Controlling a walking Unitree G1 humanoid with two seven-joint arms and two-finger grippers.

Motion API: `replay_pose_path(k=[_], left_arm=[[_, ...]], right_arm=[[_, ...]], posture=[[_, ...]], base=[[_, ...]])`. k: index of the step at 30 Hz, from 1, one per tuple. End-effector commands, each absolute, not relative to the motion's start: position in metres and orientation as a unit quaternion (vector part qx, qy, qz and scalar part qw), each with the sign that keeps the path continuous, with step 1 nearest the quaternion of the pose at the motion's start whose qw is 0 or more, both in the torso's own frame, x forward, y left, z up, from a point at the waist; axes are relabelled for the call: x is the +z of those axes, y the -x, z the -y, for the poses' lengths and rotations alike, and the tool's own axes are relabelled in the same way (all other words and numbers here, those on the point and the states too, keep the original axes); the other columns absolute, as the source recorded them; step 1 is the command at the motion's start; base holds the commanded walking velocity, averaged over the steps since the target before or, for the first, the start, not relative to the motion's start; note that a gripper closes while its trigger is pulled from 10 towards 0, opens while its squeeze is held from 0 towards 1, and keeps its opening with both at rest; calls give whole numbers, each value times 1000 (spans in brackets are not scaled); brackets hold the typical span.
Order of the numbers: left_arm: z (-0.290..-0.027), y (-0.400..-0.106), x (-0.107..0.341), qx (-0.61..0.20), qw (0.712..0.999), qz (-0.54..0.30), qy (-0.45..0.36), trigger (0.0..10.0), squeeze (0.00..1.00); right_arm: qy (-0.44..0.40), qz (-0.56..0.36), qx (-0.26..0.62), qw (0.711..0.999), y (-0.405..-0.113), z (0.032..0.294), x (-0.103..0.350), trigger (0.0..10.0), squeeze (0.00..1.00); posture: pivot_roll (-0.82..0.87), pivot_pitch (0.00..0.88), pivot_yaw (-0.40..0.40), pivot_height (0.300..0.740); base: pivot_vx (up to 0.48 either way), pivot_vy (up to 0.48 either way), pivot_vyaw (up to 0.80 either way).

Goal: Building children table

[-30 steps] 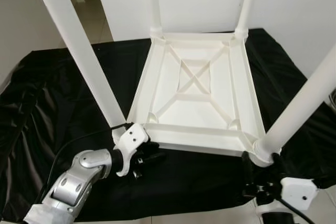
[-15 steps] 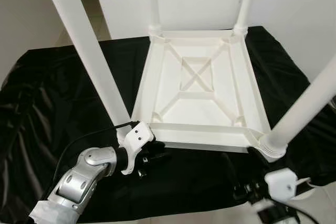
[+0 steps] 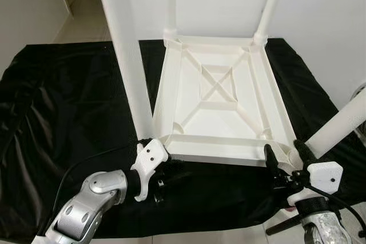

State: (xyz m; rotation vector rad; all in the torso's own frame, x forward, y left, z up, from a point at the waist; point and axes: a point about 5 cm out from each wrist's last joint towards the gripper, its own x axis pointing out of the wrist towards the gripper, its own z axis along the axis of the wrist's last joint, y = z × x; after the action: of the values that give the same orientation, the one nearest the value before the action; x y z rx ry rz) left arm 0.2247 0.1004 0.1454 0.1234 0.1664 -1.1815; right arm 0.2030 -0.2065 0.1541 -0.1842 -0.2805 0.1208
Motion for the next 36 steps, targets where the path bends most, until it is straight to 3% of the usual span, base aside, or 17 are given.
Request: replay_pose_path(k=[1, 6, 12, 20, 34, 36], left_arm=[[-107, -218, 149, -554, 827, -82, -49, 10000, 0], [-118, -211, 152, -536, 839, -85, -41, 10000, 0], [-161, -207, 155, -437, 890, -101, -80, 10000, 0], [-201, -207, 160, -348, 923, -121, -113, 10000, 0], [-207, -234, 169, -266, 957, -68, -92, 10000, 0], [-206, -254, 171, -240, 967, -48, -73, 10000, 0]], right_arm=[[84, 125, 83, 985, -207, 203, 150, 10000, 0], [86, 126, 100, 983, -212, 203, 151, 10000, 0], [87, 119, 132, 980, -227, 200, 148, 10000, 0], [73, 112, 187, 973, -238, 186, 145, 10000, 0], [57, 65, 302, 950, -220, 172, 134, 10000, 0], [60, 53, 317, 945, -212, 171, 131, 10000, 0]], posture=[[-42, 107, -29, 740], [-19, 111, -50, 740], [50, 121, -77, 740], [90, 126, -96, 740], [44, 122, -73, 740], [20, 123, -56, 740]], base=[[0, 0, 0], [0, 0, 0], [0, 0, 0], [0, 0, 0], [0, 0, 0], [0, 0, 0]])
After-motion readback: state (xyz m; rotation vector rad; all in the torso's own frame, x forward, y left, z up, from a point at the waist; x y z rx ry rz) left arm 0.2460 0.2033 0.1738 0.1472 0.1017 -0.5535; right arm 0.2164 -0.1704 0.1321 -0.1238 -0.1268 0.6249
